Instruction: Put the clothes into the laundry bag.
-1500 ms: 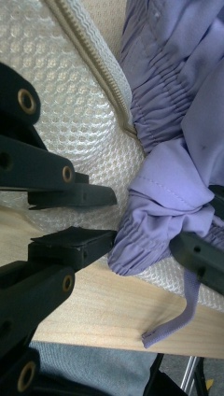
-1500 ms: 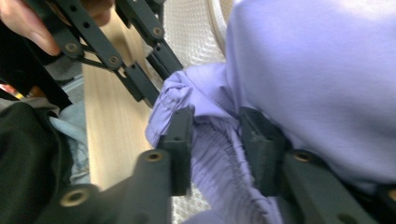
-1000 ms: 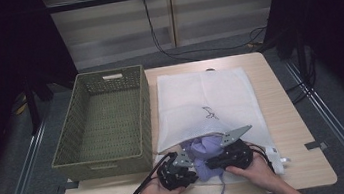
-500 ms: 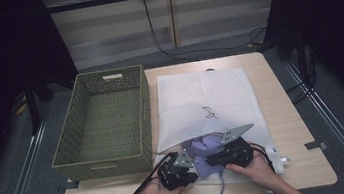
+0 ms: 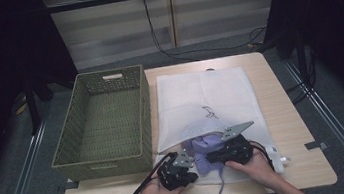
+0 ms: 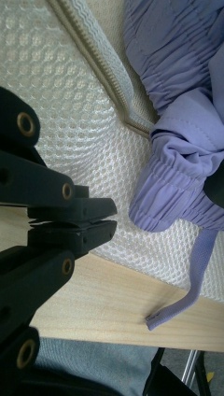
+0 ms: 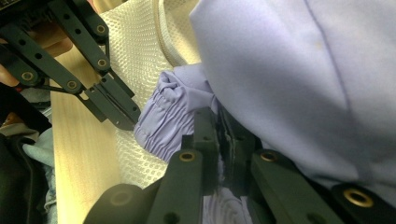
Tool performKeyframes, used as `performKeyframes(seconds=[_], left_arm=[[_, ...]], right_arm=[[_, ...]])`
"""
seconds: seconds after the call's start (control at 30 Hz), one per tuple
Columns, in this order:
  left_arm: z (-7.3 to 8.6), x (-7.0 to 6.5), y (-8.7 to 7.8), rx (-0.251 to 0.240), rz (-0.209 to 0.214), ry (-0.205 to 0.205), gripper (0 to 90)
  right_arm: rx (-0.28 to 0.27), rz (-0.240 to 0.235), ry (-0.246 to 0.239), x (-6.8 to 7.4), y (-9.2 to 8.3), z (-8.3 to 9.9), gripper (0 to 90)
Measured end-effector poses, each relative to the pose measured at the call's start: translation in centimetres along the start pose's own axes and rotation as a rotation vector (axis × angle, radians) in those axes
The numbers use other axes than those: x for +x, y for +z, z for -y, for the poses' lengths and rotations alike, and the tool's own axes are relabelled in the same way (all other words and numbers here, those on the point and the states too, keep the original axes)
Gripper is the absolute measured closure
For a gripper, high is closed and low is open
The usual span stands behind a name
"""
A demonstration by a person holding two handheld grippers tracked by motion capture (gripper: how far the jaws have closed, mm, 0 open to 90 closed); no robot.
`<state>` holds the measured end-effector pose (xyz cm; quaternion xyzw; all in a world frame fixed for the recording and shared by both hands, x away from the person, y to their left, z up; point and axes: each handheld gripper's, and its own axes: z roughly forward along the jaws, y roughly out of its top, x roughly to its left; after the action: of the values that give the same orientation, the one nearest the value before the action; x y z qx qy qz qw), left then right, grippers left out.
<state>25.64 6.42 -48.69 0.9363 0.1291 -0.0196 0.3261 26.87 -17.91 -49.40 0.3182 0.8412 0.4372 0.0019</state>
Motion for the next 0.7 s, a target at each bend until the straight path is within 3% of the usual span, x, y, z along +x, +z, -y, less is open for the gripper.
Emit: performKeyframes(seconds=[0.1, 0.17, 0.7], left_arm=[[0.01, 0.02, 0.04, -0.009, 0.013, -0.007, 87.9], [0.00, -0.12, 0.01, -0.003, -0.005, 0.004, 87.9], [-0.08, -0.13, 0.05, -0.001, -0.002, 0.010, 87.8]], right_arm=[[-0.002, 0.012, 0.006, 0.03, 0.04, 0.00, 85.5], [-0.002, 0.017, 0.007, 0.05, 0.07, -0.01, 85.3], [0.007, 0.050, 0.047, -0.66, 0.58, -0.61, 84.7]])
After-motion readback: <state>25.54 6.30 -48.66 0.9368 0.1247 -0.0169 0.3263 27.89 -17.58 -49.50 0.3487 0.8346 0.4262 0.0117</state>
